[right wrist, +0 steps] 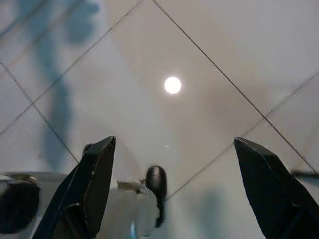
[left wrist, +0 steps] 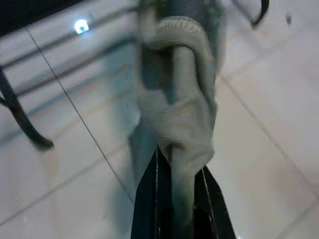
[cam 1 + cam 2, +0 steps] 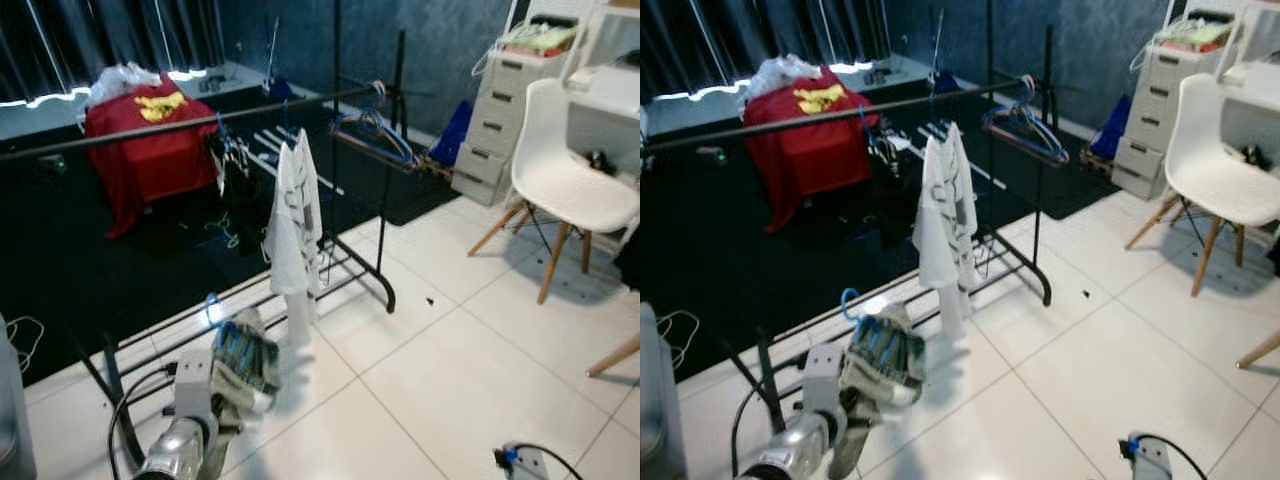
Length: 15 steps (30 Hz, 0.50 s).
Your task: Hang hanger
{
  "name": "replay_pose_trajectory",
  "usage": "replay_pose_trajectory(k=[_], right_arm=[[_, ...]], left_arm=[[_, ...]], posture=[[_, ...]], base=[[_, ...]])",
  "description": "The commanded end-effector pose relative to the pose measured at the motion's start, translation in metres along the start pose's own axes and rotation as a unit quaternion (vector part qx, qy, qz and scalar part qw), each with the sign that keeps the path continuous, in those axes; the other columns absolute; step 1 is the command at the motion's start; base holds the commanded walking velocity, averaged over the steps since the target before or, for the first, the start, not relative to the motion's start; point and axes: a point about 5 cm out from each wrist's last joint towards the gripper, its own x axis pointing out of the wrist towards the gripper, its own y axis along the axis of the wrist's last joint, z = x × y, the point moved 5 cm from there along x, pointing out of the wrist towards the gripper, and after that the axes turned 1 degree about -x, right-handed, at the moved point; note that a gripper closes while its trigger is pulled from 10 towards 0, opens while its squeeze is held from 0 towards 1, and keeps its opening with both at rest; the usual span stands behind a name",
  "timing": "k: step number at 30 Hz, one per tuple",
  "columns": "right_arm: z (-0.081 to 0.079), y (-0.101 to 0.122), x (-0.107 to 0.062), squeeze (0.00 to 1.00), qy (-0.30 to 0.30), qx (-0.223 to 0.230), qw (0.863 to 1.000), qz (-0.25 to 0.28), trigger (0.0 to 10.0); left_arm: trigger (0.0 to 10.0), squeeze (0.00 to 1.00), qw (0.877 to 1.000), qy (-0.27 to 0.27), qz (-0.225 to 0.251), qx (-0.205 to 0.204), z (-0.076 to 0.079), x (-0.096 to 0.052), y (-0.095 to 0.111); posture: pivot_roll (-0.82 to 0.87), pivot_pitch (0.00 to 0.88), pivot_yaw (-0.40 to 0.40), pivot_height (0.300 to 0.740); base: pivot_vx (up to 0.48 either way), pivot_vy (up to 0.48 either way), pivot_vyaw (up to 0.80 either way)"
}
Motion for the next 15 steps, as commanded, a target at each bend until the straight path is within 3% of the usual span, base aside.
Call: replay_pose_trajectory(k=[1,5,8,13,15], right_arm=[[-0.003,-0.002,0.0,0.0,0.003,0.0,1.0,0.001,10.0],[0.001,0.002,0.0,0.0,-0.01,0.002,1.0,0.014,10.0],[0.001,0.003,-0.001,0.0,-0.011,0.009,1.0,0.02,10.0],[0.001,0.003,-0.001,0.0,-0.009,0.01,1.0,0.022,10.0],[0.001,0.004,-0.001,0.0,-0.006,0.01,1.0,0.024,10.0]], left_arm=[[10.0,0.0,1.0,0.004,0.023,0.0,-0.006,0.001,0.012],[10.0,0.0,0.995,-0.026,0.093,0.025,0.004,0.006,0.052],[10.0,0.0,0.991,-0.033,0.125,0.032,0.009,0.006,0.07],[10.0,0.0,0.989,-0.035,0.141,0.033,0.011,0.006,0.078],[10.0,0.0,0.984,-0.03,0.171,0.029,0.016,0.006,0.094]], posture=[[0.15,0.0,0.003,0.74],[0.15,0.0,-0.001,0.74],[0.15,0.0,-0.001,0.74],[0.15,0.0,-0.003,0.74],[0.15,0.0,-0.002,0.74]], base=[[0.0,0.0,0.8],[0.0,0.0,0.0],[0.182,0.0,0.0],[0.299,0.0,0.0],[0.356,0.0,0.0]])
